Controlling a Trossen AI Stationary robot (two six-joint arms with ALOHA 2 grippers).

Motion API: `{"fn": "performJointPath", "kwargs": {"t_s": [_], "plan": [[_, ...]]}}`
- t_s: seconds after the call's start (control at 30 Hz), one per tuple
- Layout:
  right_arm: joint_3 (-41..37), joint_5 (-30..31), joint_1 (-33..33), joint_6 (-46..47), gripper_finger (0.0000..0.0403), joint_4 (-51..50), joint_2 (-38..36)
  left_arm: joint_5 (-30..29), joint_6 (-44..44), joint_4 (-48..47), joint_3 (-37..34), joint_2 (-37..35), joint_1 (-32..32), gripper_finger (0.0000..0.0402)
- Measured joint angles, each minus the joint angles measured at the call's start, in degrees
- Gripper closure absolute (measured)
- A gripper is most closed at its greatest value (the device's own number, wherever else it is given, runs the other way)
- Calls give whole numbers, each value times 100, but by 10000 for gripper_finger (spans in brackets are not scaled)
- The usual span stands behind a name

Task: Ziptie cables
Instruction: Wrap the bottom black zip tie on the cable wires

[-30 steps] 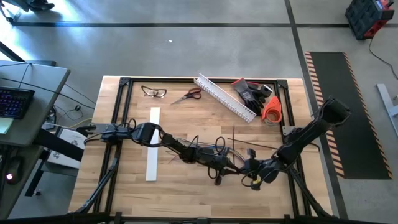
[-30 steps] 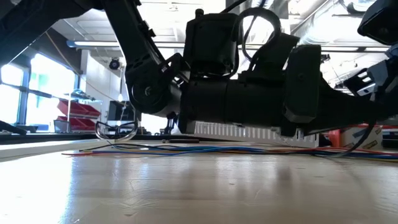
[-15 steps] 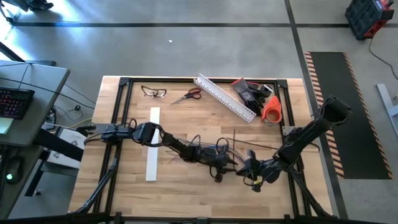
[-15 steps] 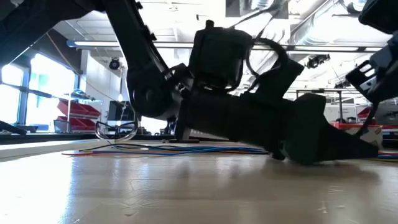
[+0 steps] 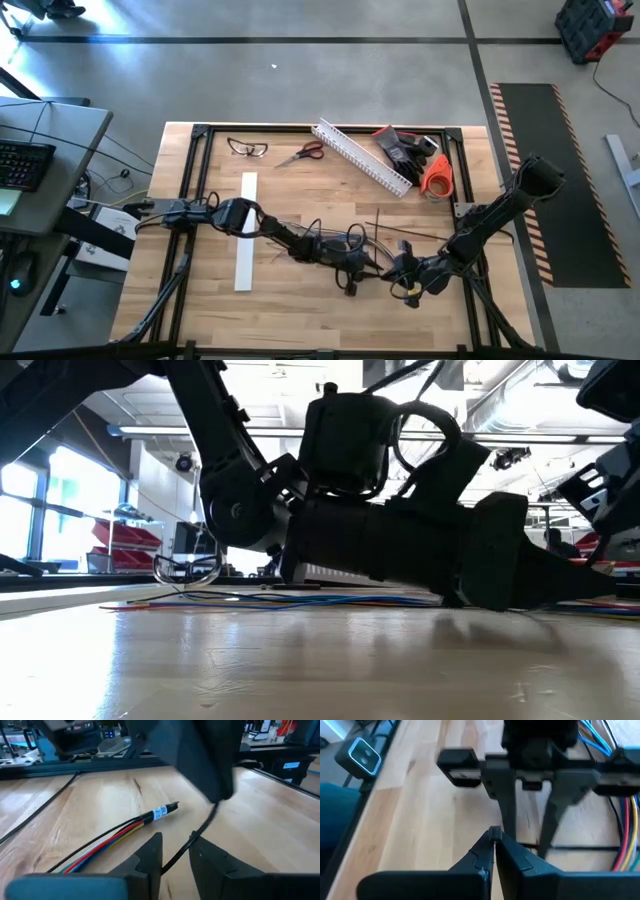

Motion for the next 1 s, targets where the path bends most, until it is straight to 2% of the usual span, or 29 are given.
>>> {"fn": "performJointPath", "kwargs": {"t_s": [0.1, 0.2, 0.37, 0.5, 0.57, 0.63, 0.73, 0.87, 1.0], "plan": [[-2, -95, -4, 63, 376, -141, 4, 19, -10, 16, 0, 0, -18, 360], [-4, -113, -4, 68, 333, -221, 7, 22, -55, 45, 0, 0, -23, 394], [-7, -662, -17, 219, 258, -577, -294, 11, -108, 27, 0, 0, -21, 400], [1, -1001, 11, 958, 234, -1412, -894, 11, -107, 21, 0, 0, -21, 401], [106, -743, 125, 1117, 238, -1980, -1178, 16, -105, 21, 0, 0, -21, 401], [243, -206, 278, 1033, 255, -2362, -1385, 18, -73, 21, -4, 0, -21, 401], [323, 345, 396, 717, 300, -2311, -1570, 16, -71, 25, -4, 0, -21, 401], [323, 306, 323, 490, 382, -2110, -1498, 18, -70, 29, -4, 0, -21, 401], [323, 187, 221, 437, 392, -1888, -1284, 18, -68, 29, -4, 0, -21, 401]]}}
